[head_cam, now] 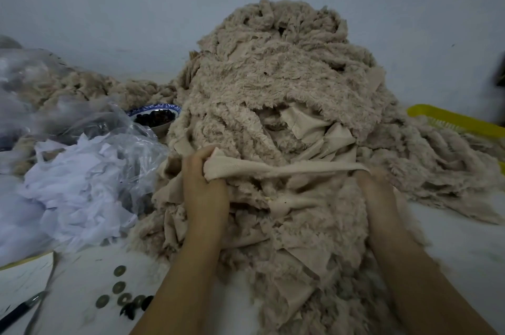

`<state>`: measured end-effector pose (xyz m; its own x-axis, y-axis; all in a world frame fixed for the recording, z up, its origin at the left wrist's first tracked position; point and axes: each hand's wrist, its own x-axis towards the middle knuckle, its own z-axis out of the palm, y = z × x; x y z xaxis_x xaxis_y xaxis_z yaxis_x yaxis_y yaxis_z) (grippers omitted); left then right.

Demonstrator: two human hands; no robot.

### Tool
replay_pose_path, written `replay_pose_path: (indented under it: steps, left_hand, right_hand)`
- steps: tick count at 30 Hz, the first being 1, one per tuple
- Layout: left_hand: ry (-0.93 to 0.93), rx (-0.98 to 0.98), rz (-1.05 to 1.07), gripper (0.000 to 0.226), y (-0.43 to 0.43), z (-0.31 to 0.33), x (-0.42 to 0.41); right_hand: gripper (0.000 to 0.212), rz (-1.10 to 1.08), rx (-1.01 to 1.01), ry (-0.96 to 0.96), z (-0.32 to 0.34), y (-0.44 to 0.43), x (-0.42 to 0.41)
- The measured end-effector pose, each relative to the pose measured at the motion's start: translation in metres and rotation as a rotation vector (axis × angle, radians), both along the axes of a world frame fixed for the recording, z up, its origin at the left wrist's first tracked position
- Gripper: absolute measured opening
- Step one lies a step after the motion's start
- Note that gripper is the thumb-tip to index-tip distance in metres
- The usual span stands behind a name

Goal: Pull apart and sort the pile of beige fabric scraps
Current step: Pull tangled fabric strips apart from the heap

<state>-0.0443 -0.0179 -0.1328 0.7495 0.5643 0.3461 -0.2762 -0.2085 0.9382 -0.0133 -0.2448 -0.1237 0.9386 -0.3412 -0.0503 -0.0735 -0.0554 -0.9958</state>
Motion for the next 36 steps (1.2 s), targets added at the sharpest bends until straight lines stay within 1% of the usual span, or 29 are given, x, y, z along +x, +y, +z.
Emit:
replay_pose_path:
  steps: [1,2,3,5,6,8,10,12,13,16,18,20,21,23,24,26,27,28,31,33,36]
  left_hand:
    - [-0.035,0.022,-0.028,0.024,0.001,-0.001,-0.001]
    - [-0.060,0.034,-0.049,0.032,-0.001,0.003,-0.005]
    - [-0.072,0.038,-0.060,0.037,-0.004,0.006,-0.007]
    - [-0.092,0.037,-0.091,0.039,-0.005,0.008,-0.008]
    - [-0.089,0.033,-0.109,0.039,-0.006,0.009,-0.009]
    - [-0.087,0.016,-0.140,0.039,-0.007,0.009,-0.010]
    - [-0.108,0.010,-0.159,0.039,-0.008,0.009,-0.010]
    - [-0.153,0.049,-0.187,0.041,-0.013,0.008,-0.012]
    - [-0.166,0.069,-0.203,0.041,-0.016,0.008,-0.013]
    - [-0.185,0.099,-0.232,0.039,-0.023,0.005,-0.014]
    - [-0.176,0.082,-0.233,0.037,-0.022,0.004,-0.012]
    - [-0.149,0.034,-0.198,0.037,-0.018,0.004,-0.010]
    - [-0.140,0.014,-0.165,0.041,-0.016,0.003,-0.009]
    - [-0.136,-0.010,-0.105,0.050,-0.016,0.001,-0.009]
    - [-0.127,-0.020,-0.084,0.051,-0.018,0.001,-0.009]
    - [-0.091,-0.035,-0.040,0.051,-0.019,0.000,-0.007]
    - [-0.069,-0.041,-0.022,0.050,-0.019,0.000,-0.005]
    - [-0.052,-0.042,-0.009,0.049,-0.017,0.000,-0.004]
    - [-0.023,0.035,0.001,0.048,-0.011,-0.002,-0.006]
    - [0.008,0.092,0.014,0.048,-0.009,-0.004,-0.006]
    - [-0.010,0.072,0.118,0.052,-0.005,-0.006,-0.004]
  right_hand:
    - [0.017,0.064,-0.123,-0.034,0.000,0.003,0.000]
    - [0.014,0.194,-0.229,-0.078,0.000,0.006,-0.002]
    - [0.015,0.343,-0.296,-0.123,-0.001,0.009,-0.004]
    - [0.046,0.613,-0.456,-0.196,-0.005,0.012,-0.009]
    - [0.054,0.706,-0.510,-0.222,-0.006,0.014,-0.013]
    - [0.054,0.779,-0.520,-0.283,-0.005,0.018,-0.017]
    - [0.045,0.721,-0.514,-0.377,-0.002,0.028,-0.022]
    - [0.057,0.641,-0.598,-0.484,-0.004,0.039,-0.023]
    - [0.059,0.633,-0.654,-0.496,-0.005,0.045,-0.025]
    - [0.037,0.673,-0.753,-0.403,-0.014,0.056,-0.025]
    - [0.027,0.630,-0.708,-0.408,-0.017,0.055,-0.024]
    - [0.032,0.473,-0.642,-0.472,-0.015,0.049,-0.020]
    - [0.034,0.374,-0.655,-0.505,-0.012,0.046,-0.018]
    - [0.042,0.216,-0.755,-0.544,-0.007,0.043,-0.017]
    - [0.046,0.168,-0.808,-0.558,-0.005,0.044,-0.017]
    - [0.047,0.118,-0.851,-0.533,-0.004,0.045,-0.017]
    - [0.046,0.092,-0.832,-0.508,-0.006,0.043,-0.017]
    - [0.044,0.064,-0.768,-0.475,-0.008,0.038,-0.016]
    - [0.036,-0.011,-0.431,-0.344,-0.008,0.021,-0.010]
    - [0.036,-0.080,-0.351,-0.310,-0.007,0.014,-0.007]
    - [0.038,-0.151,-0.298,-0.318,-0.006,0.014,-0.004]
